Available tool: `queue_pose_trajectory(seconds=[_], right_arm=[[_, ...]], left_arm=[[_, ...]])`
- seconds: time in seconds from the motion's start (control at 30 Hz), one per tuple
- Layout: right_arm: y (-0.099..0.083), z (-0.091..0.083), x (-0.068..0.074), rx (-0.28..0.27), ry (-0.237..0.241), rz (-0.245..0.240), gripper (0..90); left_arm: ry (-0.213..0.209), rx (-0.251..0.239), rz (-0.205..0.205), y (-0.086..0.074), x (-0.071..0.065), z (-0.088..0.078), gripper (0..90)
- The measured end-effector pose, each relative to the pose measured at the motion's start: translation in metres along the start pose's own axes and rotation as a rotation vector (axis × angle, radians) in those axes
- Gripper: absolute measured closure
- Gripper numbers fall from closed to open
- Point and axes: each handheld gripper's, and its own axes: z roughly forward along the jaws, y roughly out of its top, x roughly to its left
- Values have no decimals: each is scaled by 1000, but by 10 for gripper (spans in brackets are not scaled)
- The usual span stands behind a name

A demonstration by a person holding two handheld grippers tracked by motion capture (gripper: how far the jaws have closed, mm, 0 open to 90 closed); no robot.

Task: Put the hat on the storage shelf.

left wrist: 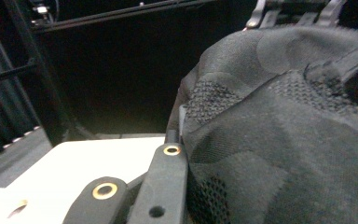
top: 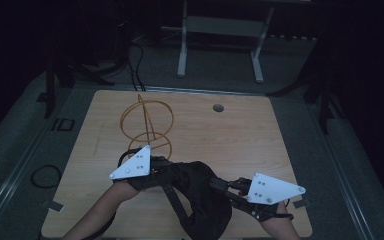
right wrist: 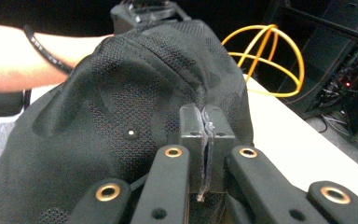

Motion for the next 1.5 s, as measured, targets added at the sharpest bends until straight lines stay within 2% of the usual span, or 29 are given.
queue_pose_trajectory(seconds=[0.03,0.07,0.1,0.13,0.23,0.33,0.43,0.53,0.63,0.77,0.87,0.9,0.97,1.03,1.13,1.2,1.33,1.5], right_arm=[[0,0,-1,6,-7,5,886],[0,-1,-2,0,-9,11,886],[0,-2,-4,-11,-1,29,886],[-1,-3,-6,-21,9,38,886],[0,-8,-9,-42,10,53,886],[3,-13,-11,-54,-17,52,886],[5,-18,-14,-66,-42,59,886],[8,-24,-17,-76,-71,61,885],[9,-29,-22,-86,-94,67,885],[12,-34,-28,-105,-129,79,885],[14,-36,-33,-113,-162,87,885],[15,-36,-34,-111,-175,90,885],[16,-36,-38,-109,-192,91,885],[18,-35,-41,-101,-209,88,885],[21,-33,-46,-104,-237,91,885],[23,-31,-50,-105,-261,89,885],[26,-26,-58,-112,-281,99,885],[33,-18,-69,-125,-293,108,884]], left_arm=[[13,-2,-9,0,1,0,851],[21,0,-26,0,2,-1,763],[18,-1,-29,0,2,-2,724],[27,4,-23,1,2,-3,714],[55,20,-32,2,3,-5,611],[90,41,-43,4,4,-6,518],[130,57,-35,5,3,-7,449],[154,65,-42,6,1,-9,396],[189,83,-51,5,0,-13,386],[240,92,-84,2,1,-22,364],[281,95,-128,-1,2,-32,275],[284,103,-144,-2,2,-35,249],[309,131,-151,-5,1,-41,165],[333,165,-149,-8,0,-46,137],[389,204,-162,-15,-3,-53,84],[435,225,-169,-22,-5,-57,82],[484,258,-190,-37,-10,-68,79],[570,263,-239,-61,-19,-83,72]])
